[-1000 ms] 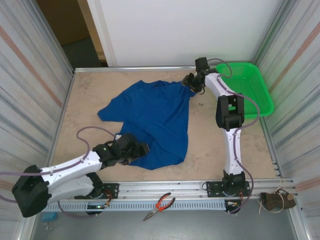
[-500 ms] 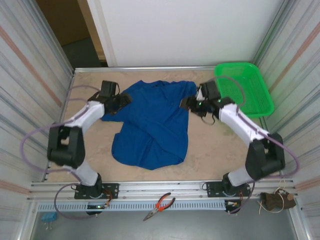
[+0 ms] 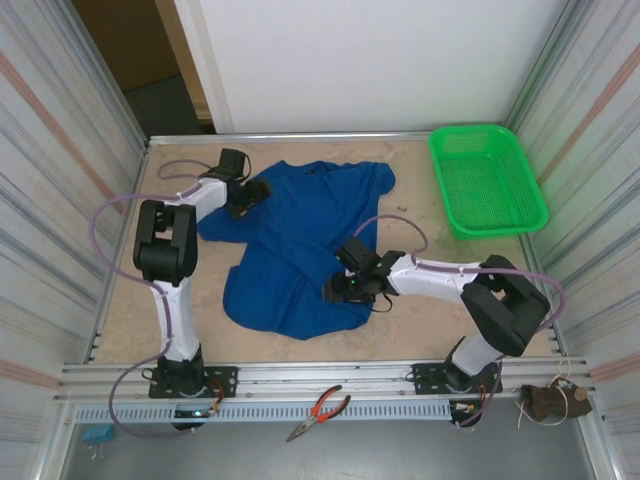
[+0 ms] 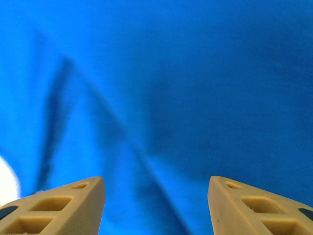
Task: Fold the inside-out t-shirt
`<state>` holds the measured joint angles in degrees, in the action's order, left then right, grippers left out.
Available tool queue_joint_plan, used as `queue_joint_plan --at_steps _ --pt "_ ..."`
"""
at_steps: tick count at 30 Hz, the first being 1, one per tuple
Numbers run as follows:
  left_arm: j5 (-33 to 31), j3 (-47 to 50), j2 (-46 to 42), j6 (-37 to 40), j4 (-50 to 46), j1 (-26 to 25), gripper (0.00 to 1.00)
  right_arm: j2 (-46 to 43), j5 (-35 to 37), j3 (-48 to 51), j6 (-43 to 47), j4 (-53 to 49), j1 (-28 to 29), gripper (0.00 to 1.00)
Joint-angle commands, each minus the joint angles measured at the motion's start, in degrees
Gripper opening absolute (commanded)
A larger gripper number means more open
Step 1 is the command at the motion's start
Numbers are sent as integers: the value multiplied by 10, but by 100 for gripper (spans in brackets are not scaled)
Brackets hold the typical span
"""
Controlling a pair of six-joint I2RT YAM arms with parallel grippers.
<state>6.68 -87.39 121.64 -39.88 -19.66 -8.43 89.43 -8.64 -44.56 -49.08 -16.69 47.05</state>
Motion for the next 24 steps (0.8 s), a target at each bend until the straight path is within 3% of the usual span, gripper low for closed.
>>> queue_joint_plan --at_steps 1,8,14,20,24 --pt "-7 -41 37 -15 -36 28 83 -6 44 16 -9 -39 -34 56" --pt "-14 -131 90 -24 -58 58 83 21 49 -46 59 -84 -160 56" --pt "-7 -155 77 -10 -70 80 83 41 44 -145 100 -130 -189 55" --pt "20 -59 -79 48 -37 78 84 -39 47 -107 69 -135 -154 58" --pt "35 76 -219 68 -29 51 85 -72 54 -34 16 -102 -110 66"
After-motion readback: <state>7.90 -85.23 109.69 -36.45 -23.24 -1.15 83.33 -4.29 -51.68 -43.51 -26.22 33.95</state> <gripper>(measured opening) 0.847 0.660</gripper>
